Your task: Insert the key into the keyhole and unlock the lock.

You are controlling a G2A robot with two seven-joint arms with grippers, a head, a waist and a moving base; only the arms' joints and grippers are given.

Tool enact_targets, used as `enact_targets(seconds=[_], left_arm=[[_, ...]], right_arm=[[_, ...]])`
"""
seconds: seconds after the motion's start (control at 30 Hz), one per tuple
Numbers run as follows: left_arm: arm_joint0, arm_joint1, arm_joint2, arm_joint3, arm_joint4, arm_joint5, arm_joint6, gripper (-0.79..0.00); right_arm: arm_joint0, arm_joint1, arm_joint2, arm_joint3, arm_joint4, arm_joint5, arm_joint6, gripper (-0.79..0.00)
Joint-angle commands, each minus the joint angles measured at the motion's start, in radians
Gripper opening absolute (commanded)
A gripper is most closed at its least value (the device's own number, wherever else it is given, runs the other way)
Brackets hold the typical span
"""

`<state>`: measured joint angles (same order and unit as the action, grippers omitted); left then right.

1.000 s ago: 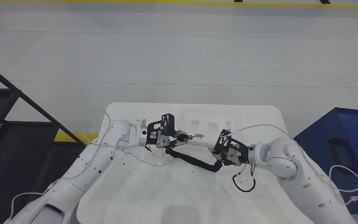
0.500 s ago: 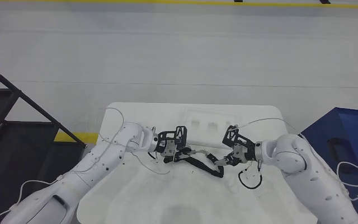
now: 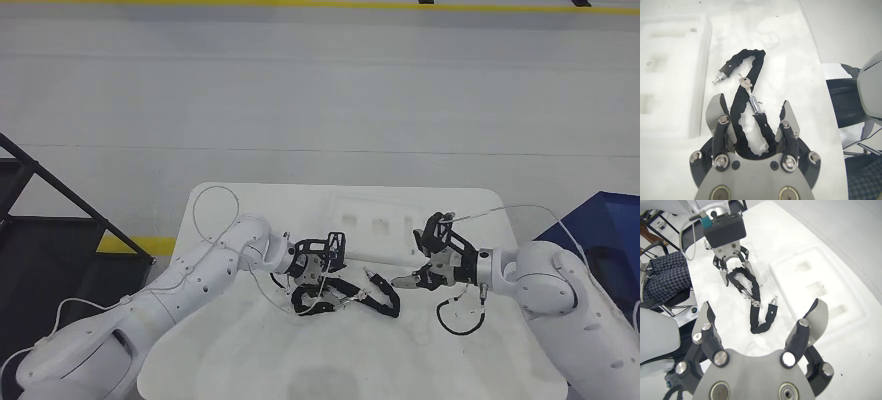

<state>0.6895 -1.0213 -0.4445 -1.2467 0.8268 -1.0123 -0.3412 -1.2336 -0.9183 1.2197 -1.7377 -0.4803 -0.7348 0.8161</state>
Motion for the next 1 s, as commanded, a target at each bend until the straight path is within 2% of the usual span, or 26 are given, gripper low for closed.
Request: enact_targets(seconds=[0.0,0.1,0.23,0.4,0.47,0.63,0.73,0.97], left_arm=[[-0.010,0.004,-0.018,0.000,0.002,0.000,0.049,0.000],[-0.007,0.017,-0.077,-0.015,0.031,0.000,0.173,0.000],[0.035,0.044,-0.173,-0.045,0.132,0.015,0.349,0.000],[0.094,0.070,-0.254,-0.076,0.210,0.024,0.477,0.000],[0.099,0.075,-0.269,-0.084,0.234,0.008,0.471,0.000],[0.055,0.077,-0.302,-0.086,0.208,0.000,0.407,0.000],[0.011,0.080,-0.314,-0.060,0.118,0.000,0.317,0.000],[-0.067,0.080,-0.313,-0.071,-0.072,0.000,0.153,0.000]], right_arm=[[0.010,-0.001,-0.003,0.002,0.011,-0.018,-0.026,0.000],[0.031,-0.004,-0.007,0.012,0.019,-0.054,-0.069,0.000],[0.075,-0.010,-0.019,0.041,0.020,-0.095,-0.124,0.000],[0.154,-0.021,-0.053,0.105,0.025,-0.124,-0.167,0.000],[0.190,-0.025,-0.064,0.127,0.028,-0.138,-0.174,0.000],[0.297,-0.032,-0.085,0.185,0.040,-0.187,-0.158,0.000],[0.358,-0.034,-0.091,0.223,0.051,-0.216,-0.146,0.000],[0.458,-0.037,-0.108,0.312,0.071,-0.265,-0.131,0.000]])
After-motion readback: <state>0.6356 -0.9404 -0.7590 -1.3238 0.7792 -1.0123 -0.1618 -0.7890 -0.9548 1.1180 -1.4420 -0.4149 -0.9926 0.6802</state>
